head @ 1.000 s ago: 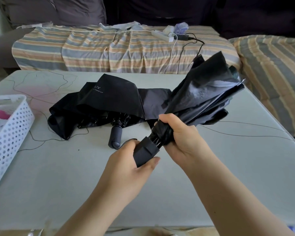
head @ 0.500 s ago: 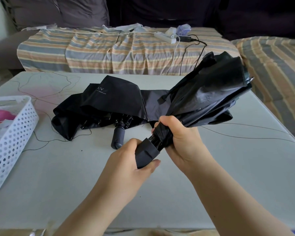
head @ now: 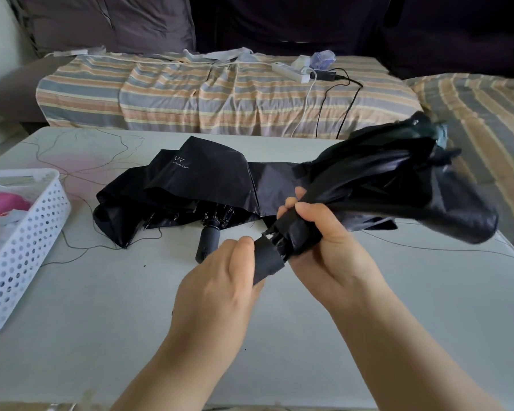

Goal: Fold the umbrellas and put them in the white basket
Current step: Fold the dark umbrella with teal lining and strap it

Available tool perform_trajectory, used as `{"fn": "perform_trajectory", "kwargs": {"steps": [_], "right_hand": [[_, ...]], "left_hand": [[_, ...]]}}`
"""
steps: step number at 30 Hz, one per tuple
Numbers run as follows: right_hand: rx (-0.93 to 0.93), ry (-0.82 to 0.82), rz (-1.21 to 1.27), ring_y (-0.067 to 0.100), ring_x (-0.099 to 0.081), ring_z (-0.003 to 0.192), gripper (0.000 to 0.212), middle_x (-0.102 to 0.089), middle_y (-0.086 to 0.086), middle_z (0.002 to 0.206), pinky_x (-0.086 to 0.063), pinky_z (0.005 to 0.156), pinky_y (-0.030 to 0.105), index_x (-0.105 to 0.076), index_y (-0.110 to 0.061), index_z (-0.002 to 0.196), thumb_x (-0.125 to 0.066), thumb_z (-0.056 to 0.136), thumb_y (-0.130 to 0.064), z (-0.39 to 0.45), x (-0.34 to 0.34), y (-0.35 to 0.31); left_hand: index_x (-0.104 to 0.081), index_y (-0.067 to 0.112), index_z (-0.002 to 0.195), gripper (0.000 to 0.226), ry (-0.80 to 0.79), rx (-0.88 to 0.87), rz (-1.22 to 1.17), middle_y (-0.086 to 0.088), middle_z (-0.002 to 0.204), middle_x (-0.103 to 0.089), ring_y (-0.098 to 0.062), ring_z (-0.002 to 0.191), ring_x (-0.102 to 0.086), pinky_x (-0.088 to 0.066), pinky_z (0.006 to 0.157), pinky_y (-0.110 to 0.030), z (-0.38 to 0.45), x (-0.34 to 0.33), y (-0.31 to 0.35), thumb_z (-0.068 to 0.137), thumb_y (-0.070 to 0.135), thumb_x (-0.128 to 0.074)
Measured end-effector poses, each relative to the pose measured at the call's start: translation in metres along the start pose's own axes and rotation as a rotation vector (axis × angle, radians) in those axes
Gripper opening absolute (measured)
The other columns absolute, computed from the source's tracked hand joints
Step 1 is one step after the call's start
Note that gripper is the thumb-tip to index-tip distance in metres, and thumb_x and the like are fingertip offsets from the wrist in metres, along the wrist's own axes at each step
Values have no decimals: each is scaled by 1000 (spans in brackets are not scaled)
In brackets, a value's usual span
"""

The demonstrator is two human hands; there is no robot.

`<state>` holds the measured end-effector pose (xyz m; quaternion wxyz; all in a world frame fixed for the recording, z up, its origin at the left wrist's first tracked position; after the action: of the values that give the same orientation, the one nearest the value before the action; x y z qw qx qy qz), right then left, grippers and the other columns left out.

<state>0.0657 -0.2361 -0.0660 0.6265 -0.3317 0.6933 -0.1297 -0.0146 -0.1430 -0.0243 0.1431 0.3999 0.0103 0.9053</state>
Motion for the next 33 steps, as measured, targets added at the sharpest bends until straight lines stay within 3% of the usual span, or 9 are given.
{"fn": "perform_trajectory", "kwargs": {"steps": [3, 6, 9, 13, 19, 22, 26, 29, 33], "right_hand": [[-46, 134, -6, 10, -66, 62, 9, -64, 3, 70, -52, 85, 31, -64, -8, 75, -67, 74, 0, -2, 10, 8], [-68, 204, -58, 13, -69, 63, 6, -65, 5, 70, -56, 80, 33, -60, -4, 81, -63, 85, -2, -2, 19, 13], [-51, 192, -128, 16, -68, 62, 6, -63, 8, 72, -58, 67, 32, -57, -4, 87, -63, 86, -4, -1, 18, 11], [-26, 147, -233, 12, -65, 59, 9, -59, 2, 64, -50, 66, 28, -54, -6, 82, -60, 88, -7, -1, 14, 6], [-12, 99, -243, 12, -61, 60, 18, -54, 7, 71, -45, 66, 27, -54, -7, 69, -57, 87, -7, -1, 11, 6], [22, 40, -207, 13, -58, 65, 26, -60, 4, 67, -45, 71, 28, -63, -11, 57, -61, 83, -11, -2, 7, 1], [15, -76, -192, 15, -52, 68, 17, -59, 1, 70, -48, 65, 24, -66, -15, 57, -59, 72, -20, -2, -4, 2], [10, -104, -194, 16, -51, 70, 17, -57, 1, 71, -46, 68, 26, -65, -16, 59, -58, 74, -20, 0, -5, 5], [-1, -144, -192, 13, -54, 64, 19, -57, -1, 70, -47, 67, 27, -64, -16, 59, -56, 76, -20, 0, -10, 4]], "left_hand": [[-46, 8, 96, 59, -10, -45, 40, -5, 64, -50, -21, 49, -45, -32, 45, -27, -2, -1, 7, 52, -5, -82], [-45, 8, 96, 64, -52, -34, 38, -6, 63, -49, -22, 47, -43, -28, 51, -28, -4, -7, 6, 47, -6, -84], [-45, 8, 96, 62, -73, 1, 0, -7, 61, -49, -23, 44, -41, -22, 55, -33, -5, -9, 3, 51, 4, -87], [-44, 9, 94, 62, -89, 21, -17, -6, 60, -48, -24, 44, -39, -20, 54, -29, -5, -8, 2, 53, 10, -90], [-47, 7, 96, 53, -10, -43, 19, -6, 61, -46, -23, 48, -38, -23, 57, -31, -5, -4, 7, 60, 10, -86], [-54, 13, 99, 41, -97, 186, -282, 4, 73, -58, -15, 56, -50, -35, 55, -20, -6, -11, -6, 71, 33, -75], [-59, 31, 94, 31, -227, 558, -753, 16, 77, -66, -2, 72, -60, -41, 54, -8, -9, -16, -13, 71, 48, -71], [-62, 33, 99, 29, -251, 541, -828, 25, 80, -64, 1, 65, -59, -38, 51, -7, -6, -13, -12, 72, 40, -72], [-57, 41, 115, 44, -263, 455, -872, 35, 96, -60, 8, 81, -60, -40, 62, -2, 0, -9, -8, 72, 39, -67]]}}
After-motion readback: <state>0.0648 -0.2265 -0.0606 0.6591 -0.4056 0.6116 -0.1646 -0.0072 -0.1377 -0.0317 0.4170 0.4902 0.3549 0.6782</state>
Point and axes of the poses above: each hand's wrist, its own z-axis towards the middle knuckle, its own x-axis out of the back of the hand, y = z × x, the point moved 9 cm from there along z, towards the middle knuckle
